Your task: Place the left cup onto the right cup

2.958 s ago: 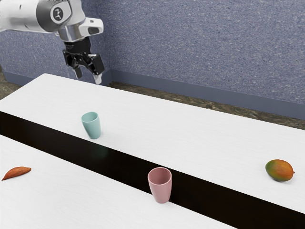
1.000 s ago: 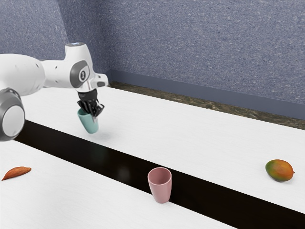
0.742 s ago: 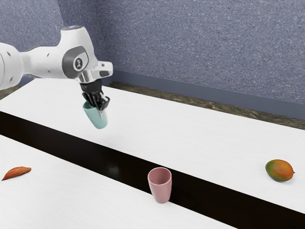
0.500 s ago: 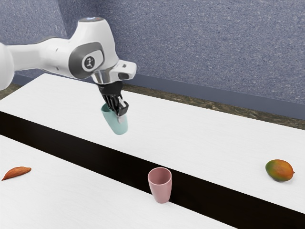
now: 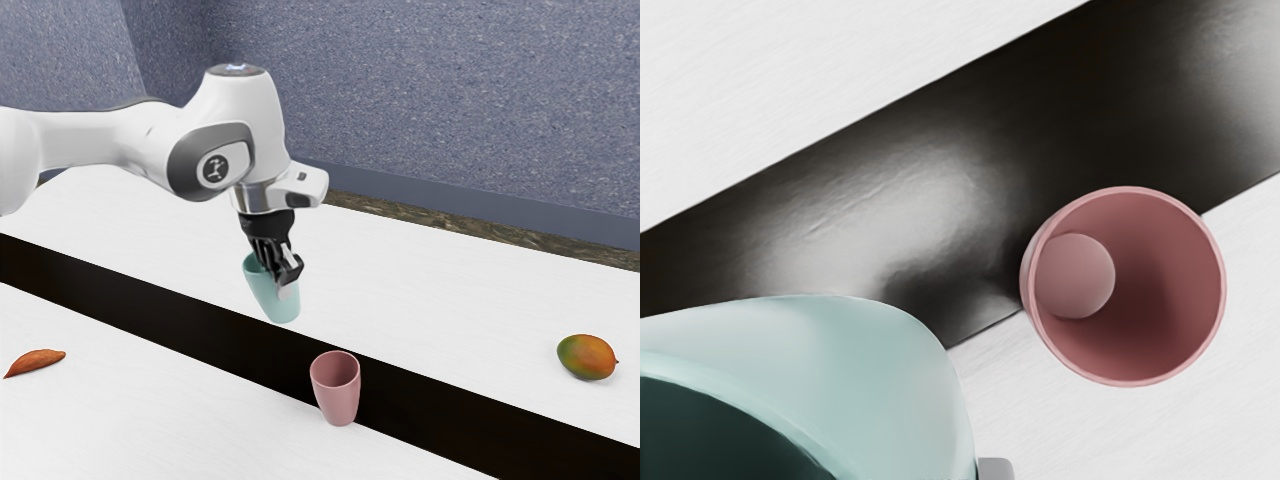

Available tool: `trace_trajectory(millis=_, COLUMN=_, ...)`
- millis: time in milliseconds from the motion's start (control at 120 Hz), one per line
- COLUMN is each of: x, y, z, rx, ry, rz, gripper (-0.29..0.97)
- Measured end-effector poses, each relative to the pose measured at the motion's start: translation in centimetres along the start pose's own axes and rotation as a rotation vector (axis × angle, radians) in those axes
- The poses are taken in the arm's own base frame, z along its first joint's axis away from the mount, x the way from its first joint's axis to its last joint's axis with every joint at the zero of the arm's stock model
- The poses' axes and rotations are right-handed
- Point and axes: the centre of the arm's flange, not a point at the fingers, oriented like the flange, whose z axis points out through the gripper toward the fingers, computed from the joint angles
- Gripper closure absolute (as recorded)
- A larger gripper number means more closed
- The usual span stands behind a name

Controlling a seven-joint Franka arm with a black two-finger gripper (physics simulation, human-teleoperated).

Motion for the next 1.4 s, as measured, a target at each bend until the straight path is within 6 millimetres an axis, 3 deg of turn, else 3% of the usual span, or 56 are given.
trace_trajectory(millis=258, x=0.4, y=2.2, z=0.0, rx=0.002, ry=-0.002, rz=0.012, gripper=0.77)
trace_trajectory(millis=683, x=3.1, y=10.8, z=2.5, rx=-0.007, ry=-0.028, rz=0.142, gripper=0.78)
trace_trajectory(millis=933, x=3.0, y=9.5, z=2.5, rx=0.005, ry=-0.026, rz=0.116, gripper=0.78)
trace_trajectory(millis=1400, x=3.7, y=10.1, z=6.4, rx=0.035, ry=-0.095, rz=0.118, gripper=0.78)
